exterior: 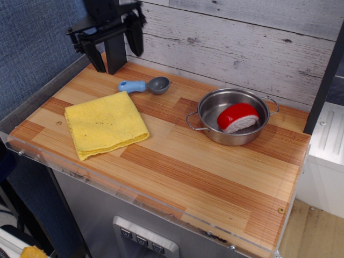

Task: Put the scoop below the pot.

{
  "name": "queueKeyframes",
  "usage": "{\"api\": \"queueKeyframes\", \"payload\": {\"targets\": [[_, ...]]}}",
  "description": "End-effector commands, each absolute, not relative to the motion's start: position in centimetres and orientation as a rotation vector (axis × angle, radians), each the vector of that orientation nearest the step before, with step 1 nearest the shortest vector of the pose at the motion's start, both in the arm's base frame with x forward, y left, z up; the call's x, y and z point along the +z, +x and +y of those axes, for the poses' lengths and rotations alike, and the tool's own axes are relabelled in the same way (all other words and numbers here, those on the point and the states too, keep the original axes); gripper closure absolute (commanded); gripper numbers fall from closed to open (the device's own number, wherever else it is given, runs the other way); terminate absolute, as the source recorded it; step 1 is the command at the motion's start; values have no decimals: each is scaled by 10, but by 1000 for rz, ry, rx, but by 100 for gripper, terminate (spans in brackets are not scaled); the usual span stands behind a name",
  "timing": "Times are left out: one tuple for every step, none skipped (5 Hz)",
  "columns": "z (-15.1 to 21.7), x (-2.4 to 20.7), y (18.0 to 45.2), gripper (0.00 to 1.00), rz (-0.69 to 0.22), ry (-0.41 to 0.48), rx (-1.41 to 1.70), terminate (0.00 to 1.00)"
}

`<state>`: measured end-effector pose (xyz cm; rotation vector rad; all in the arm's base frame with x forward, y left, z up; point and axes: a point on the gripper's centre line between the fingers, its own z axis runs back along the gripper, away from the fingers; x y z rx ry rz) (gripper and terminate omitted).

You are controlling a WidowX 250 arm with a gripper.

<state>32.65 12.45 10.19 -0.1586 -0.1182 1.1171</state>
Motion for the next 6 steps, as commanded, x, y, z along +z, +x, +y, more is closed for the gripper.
{"api": "queueKeyframes", "payload": {"targets": [[128,102,331,0,-157,-175,1462,0],[129,101,338,0,-186,-138,1491,0],[129,92,350,0,-232,-97,1541,0],[130,80,362,0,-254,-56,1569,0],[135,66,375,0,-270,-19,1604,0],[140,58,379,0,-291,18,1614,0]]}}
